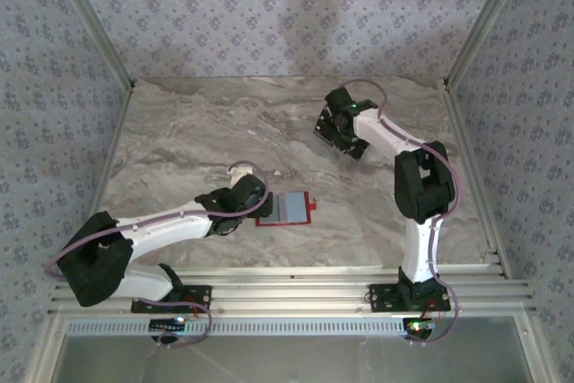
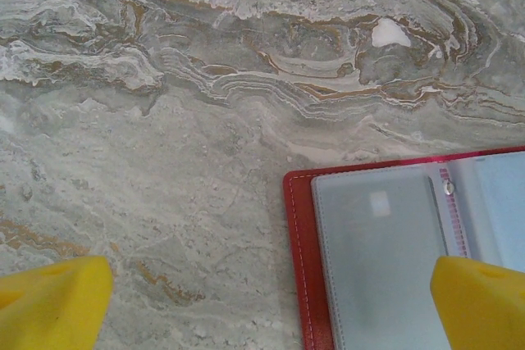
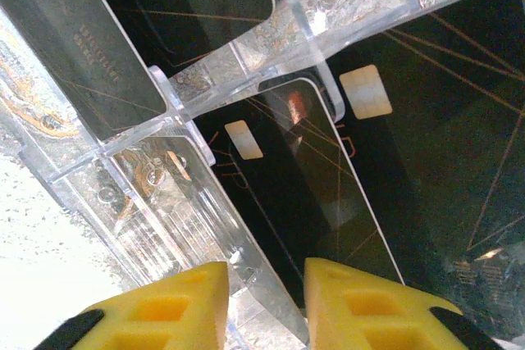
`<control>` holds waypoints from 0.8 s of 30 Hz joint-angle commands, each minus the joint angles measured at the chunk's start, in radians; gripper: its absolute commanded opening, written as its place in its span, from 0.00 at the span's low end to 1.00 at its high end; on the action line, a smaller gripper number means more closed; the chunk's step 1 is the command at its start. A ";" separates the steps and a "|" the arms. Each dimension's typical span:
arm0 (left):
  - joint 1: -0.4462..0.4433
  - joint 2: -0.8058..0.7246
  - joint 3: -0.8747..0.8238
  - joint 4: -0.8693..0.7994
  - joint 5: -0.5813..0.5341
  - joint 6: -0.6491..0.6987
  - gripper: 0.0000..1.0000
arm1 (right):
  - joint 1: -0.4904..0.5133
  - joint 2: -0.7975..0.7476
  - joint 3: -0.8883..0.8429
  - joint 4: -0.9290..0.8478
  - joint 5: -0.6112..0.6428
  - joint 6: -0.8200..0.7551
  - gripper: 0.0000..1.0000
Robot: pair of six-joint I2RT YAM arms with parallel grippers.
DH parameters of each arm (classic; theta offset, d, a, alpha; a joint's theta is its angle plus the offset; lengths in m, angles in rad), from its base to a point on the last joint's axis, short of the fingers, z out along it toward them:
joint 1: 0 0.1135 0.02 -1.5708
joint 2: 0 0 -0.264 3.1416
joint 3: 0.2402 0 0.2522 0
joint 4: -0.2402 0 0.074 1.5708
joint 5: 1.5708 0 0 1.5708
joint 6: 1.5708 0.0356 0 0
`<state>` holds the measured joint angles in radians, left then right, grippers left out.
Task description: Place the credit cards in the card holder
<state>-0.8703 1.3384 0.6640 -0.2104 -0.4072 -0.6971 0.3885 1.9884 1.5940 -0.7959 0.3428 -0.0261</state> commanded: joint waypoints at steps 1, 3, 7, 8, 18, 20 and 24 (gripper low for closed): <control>0.006 0.007 0.005 -0.003 0.006 0.007 1.00 | 0.008 0.001 -0.003 -0.009 -0.003 -0.004 0.25; 0.005 0.005 0.003 0.000 0.008 0.007 1.00 | 0.009 -0.005 -0.003 -0.009 -0.006 -0.004 0.23; 0.006 0.005 -0.003 0.008 0.010 0.004 1.00 | 0.010 -0.013 -0.001 -0.011 -0.011 -0.004 0.18; 0.007 0.005 -0.004 0.009 0.011 0.004 1.00 | 0.010 -0.011 0.002 -0.014 -0.012 -0.006 0.17; 0.006 0.004 -0.008 0.014 0.014 0.006 1.00 | 0.013 0.005 0.021 -0.032 -0.053 -0.035 0.06; 0.006 0.005 -0.008 0.016 0.014 0.007 1.00 | 0.017 -0.001 0.025 -0.038 -0.061 -0.042 0.05; 0.006 0.007 -0.007 0.017 0.017 0.011 1.00 | 0.025 -0.009 0.041 -0.053 -0.069 -0.052 0.00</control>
<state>-0.8703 1.3384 0.6640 -0.2062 -0.4030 -0.6971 0.4046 1.9881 1.6016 -0.8024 0.2981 -0.0612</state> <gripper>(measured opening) 0.997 0.062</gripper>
